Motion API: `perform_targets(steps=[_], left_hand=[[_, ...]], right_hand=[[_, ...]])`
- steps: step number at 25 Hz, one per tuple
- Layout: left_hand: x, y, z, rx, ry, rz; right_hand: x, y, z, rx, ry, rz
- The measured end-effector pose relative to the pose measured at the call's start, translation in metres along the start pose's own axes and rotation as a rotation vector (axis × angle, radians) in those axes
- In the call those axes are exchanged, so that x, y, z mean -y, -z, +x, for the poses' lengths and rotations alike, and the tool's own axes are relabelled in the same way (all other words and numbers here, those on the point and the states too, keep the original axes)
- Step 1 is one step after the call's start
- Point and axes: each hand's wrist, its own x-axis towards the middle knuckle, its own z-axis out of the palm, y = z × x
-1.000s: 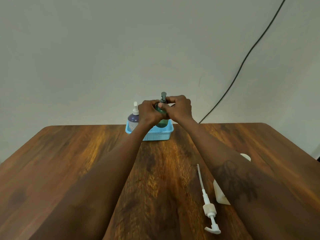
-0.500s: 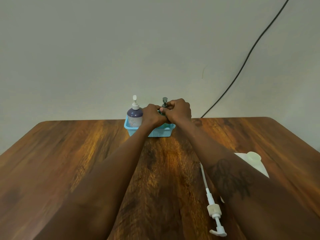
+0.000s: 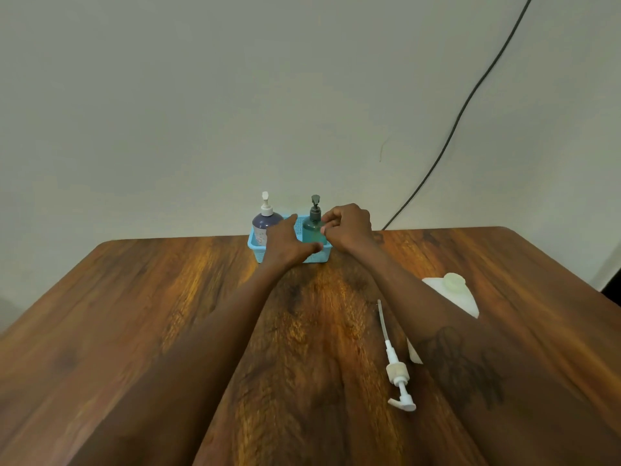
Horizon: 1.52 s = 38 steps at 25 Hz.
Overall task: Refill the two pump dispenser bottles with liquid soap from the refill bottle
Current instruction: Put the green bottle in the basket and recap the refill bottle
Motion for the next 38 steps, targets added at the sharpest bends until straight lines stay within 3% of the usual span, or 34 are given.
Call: perform_targets(steps=[7, 16, 24, 33, 38], left_hand=[[-0.003, 0.023, -0.075, 0.198, -0.024, -0.102], [-0.034, 0.02, -0.147, 0.219, -0.127, -0.193], [-0.092, -0.002, -0.164, 0.342, -0.245, -0.285], [-0.134, -0.054, -0.145, 0.44, -0.277, -0.145], [-0.134, -0.073, -0.136, 0.391, -0.313, 0.015]], right_hand=[[0.005, 0.062, -0.102, 0.343, 0.312, -0.194], [-0.022, 0.101, -0.191, 0.826, 0.338, -0.592], [-0.053, 0.099, -0.213, 0.761, 0.423, -0.782], [-0.064, 0.099, -0.216, 0.698, 0.44, -0.662], [-0.071, 0.1, -0.215, 0.7, 0.457, -0.623]])
